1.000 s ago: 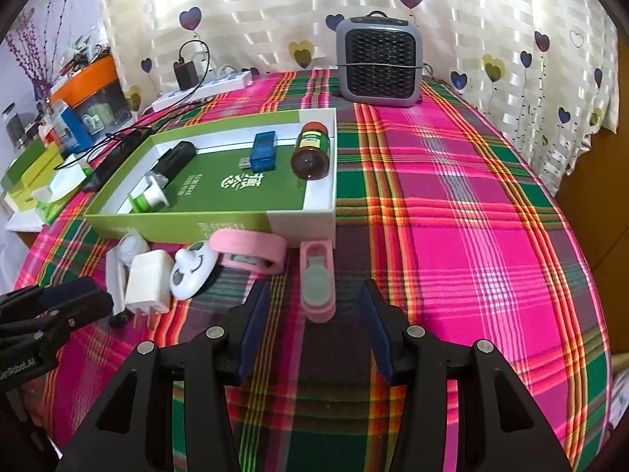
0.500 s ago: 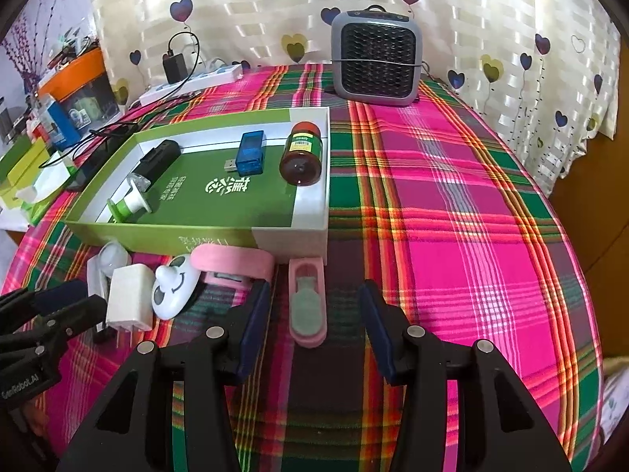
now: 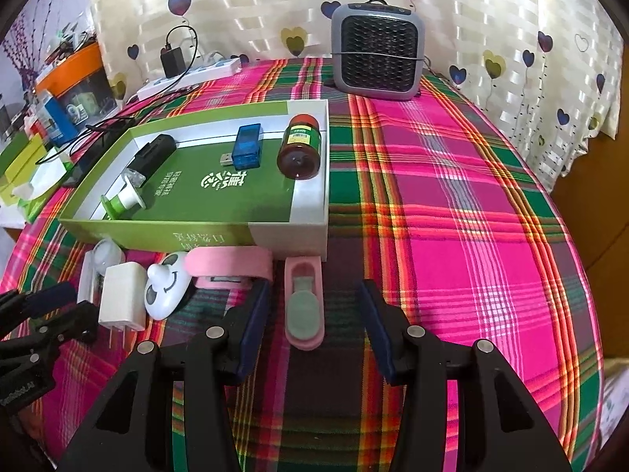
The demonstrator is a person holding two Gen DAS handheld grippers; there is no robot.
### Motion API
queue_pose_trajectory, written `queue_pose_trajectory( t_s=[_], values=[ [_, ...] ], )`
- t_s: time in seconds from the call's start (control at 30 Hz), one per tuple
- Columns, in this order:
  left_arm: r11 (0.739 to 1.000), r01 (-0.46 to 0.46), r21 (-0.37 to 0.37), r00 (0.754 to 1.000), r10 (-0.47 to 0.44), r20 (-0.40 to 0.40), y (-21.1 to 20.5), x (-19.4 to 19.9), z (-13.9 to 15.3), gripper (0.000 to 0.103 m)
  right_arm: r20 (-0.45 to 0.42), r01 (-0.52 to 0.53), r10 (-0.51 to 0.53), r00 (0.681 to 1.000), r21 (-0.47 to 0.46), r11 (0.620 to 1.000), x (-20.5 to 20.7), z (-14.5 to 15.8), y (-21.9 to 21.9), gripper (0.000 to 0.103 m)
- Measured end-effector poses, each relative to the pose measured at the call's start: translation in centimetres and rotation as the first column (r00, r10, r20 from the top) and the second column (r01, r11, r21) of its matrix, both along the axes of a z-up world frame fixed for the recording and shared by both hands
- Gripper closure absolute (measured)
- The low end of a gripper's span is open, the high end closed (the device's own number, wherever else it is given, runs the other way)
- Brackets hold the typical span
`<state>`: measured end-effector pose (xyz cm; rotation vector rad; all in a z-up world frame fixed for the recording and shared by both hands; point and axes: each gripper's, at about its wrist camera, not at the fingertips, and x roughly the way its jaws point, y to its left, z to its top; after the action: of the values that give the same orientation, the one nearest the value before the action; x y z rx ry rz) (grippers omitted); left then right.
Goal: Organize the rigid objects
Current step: 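Move the right tool to the pink clip while the left tool moves to the silver bar, then close the left tool on the silver bar while the right tool closes on the pink clip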
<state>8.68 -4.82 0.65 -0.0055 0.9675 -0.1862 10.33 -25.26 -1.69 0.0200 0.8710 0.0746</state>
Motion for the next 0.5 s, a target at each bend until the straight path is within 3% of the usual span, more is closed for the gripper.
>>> queue_pose_trajectory(
  t_s=[0.5],
  values=[
    [0.999,-0.036,0.004,0.999,0.036,0.008,2.4,-0.4,-0.1,0.056,0.003,0.017,-0.017,1.0,-0.015,1.0,-0.5,-0.1,-0.5,0.055]
  ],
)
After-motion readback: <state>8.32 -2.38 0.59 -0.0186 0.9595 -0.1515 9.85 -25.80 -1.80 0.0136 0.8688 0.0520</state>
